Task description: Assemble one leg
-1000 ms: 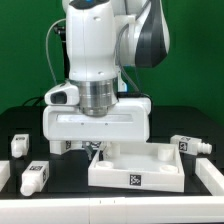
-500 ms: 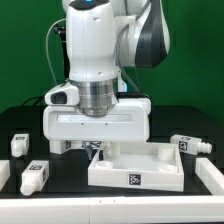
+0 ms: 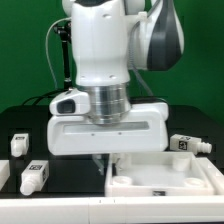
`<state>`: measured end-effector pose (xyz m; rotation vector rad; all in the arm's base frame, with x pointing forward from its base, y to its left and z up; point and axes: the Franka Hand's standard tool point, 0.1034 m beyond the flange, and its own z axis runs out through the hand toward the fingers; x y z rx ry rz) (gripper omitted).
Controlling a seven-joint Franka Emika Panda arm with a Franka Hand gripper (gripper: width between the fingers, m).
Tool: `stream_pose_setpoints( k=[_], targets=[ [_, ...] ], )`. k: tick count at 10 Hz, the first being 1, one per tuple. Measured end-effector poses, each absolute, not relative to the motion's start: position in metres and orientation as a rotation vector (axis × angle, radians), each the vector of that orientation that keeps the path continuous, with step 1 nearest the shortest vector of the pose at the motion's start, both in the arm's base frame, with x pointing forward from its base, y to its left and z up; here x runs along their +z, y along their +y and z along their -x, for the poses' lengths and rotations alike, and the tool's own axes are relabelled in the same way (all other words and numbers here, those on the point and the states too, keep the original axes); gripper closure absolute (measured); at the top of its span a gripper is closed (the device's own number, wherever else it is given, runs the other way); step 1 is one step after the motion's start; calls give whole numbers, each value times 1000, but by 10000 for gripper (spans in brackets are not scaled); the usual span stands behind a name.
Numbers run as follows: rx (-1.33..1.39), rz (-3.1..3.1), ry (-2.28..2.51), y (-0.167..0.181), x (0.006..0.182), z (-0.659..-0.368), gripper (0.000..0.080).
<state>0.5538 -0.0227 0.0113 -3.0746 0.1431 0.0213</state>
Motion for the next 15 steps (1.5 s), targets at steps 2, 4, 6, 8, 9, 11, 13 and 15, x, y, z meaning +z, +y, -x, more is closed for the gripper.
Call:
stream_pose_setpoints(
  k=[2, 4, 6, 8, 9, 11, 13, 15],
  targets=[
    [22, 3075, 148, -24, 11, -553, 742],
    [22, 3075, 148, -24, 11, -553, 742],
    [15, 3076, 140, -23, 11, -558, 742],
    [-8, 3089, 108, -21, 11, -580, 742],
    [9, 3098, 118, -21, 10, -581, 742],
    [8, 3111, 112, -21, 7, -587, 742],
    [8, 3111, 112, -21, 7, -587, 638],
    [7, 3111, 111, -21, 7, -587, 499]
  ],
)
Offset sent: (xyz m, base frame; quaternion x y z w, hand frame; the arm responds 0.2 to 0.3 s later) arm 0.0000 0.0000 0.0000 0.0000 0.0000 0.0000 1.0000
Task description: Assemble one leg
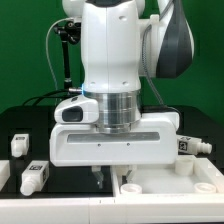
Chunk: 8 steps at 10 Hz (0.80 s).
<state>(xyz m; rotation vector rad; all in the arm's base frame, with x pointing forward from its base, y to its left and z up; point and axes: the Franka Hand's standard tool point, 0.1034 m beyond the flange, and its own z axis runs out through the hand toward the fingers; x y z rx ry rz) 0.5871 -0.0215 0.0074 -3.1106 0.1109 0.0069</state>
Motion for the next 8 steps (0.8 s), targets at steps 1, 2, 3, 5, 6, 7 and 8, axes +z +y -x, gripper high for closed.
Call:
stream_pose_setpoints(
  k=[1, 2, 3, 5, 6, 7, 8],
  targets=[
    [10, 3108, 110, -22, 16, -578, 364],
    [15, 3104, 114, -26, 29, -565, 364],
    [16, 3101, 131, -32, 42, -556, 205],
    [35, 3097, 165, -37, 49, -552, 167],
    [38, 3097, 164, -36, 48, -551, 153],
    [39, 3097, 164, -36, 48, -551, 151],
    [39, 3095, 174, -37, 47, -551, 151]
  ],
)
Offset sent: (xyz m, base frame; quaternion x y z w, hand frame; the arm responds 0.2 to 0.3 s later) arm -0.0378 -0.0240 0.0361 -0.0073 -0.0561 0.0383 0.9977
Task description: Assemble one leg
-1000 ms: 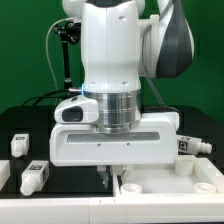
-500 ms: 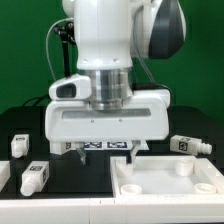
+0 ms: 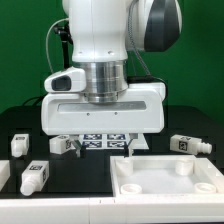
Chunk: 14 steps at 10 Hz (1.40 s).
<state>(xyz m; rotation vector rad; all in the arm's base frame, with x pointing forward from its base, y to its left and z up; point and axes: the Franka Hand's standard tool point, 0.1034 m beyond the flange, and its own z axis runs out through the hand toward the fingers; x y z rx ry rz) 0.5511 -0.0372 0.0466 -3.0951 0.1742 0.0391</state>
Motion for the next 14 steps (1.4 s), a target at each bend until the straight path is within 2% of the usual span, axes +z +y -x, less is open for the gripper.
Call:
stream_pose_setpoints(
  k=[1, 2, 4, 8, 11, 12, 14],
  targets=[
    [43, 3092, 217, -46, 42, -547, 151],
    [63, 3097, 257, -60, 44, -527, 151],
    [102, 3080, 383, -83, 58, -491, 151],
    [195, 3056, 422, -85, 59, -483, 151],
    [712, 2887, 576, -126, 64, -459, 151],
    [834, 2831, 601, -132, 72, -453, 151],
    [983, 2769, 572, -126, 74, -447, 151]
  ],
)
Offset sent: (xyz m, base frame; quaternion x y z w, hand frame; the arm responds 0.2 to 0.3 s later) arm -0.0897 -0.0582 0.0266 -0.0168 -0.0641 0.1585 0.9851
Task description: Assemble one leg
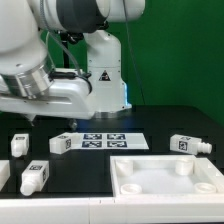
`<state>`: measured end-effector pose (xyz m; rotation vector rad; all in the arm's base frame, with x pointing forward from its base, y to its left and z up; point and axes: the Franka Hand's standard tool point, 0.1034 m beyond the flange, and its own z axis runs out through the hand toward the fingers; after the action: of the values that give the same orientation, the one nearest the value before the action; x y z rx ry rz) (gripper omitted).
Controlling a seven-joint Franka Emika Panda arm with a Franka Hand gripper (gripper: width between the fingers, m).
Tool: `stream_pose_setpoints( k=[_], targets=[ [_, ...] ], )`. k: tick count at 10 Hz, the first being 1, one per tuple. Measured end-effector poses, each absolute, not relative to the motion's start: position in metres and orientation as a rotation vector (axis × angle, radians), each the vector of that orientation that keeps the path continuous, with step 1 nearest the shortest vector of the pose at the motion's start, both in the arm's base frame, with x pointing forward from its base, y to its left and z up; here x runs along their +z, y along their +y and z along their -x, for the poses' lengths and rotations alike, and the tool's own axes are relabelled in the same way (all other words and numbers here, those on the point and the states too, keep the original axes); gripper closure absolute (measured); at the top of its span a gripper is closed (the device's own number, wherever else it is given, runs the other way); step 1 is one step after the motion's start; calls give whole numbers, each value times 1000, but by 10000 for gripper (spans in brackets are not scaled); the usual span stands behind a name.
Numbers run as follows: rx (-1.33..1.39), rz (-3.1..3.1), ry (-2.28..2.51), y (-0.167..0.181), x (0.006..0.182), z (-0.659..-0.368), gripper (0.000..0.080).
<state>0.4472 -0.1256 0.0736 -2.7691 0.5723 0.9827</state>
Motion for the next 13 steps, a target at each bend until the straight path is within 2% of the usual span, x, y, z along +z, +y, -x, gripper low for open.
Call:
stream_pose_setpoints(
  k=[2, 4, 8, 10, 11, 13],
  targets=[
    [1134, 2696, 574, -126, 66, -441, 151],
    [1247, 2632, 538, -123, 53, -423, 151],
    [1279, 2609, 529, -128, 45, -419, 151],
    [1333, 2567, 579, -141, 24, -401, 151],
    [1355, 2551, 625, -140, 20, -396, 151],
    [1352, 2553, 622, -140, 20, -397, 151]
  ],
)
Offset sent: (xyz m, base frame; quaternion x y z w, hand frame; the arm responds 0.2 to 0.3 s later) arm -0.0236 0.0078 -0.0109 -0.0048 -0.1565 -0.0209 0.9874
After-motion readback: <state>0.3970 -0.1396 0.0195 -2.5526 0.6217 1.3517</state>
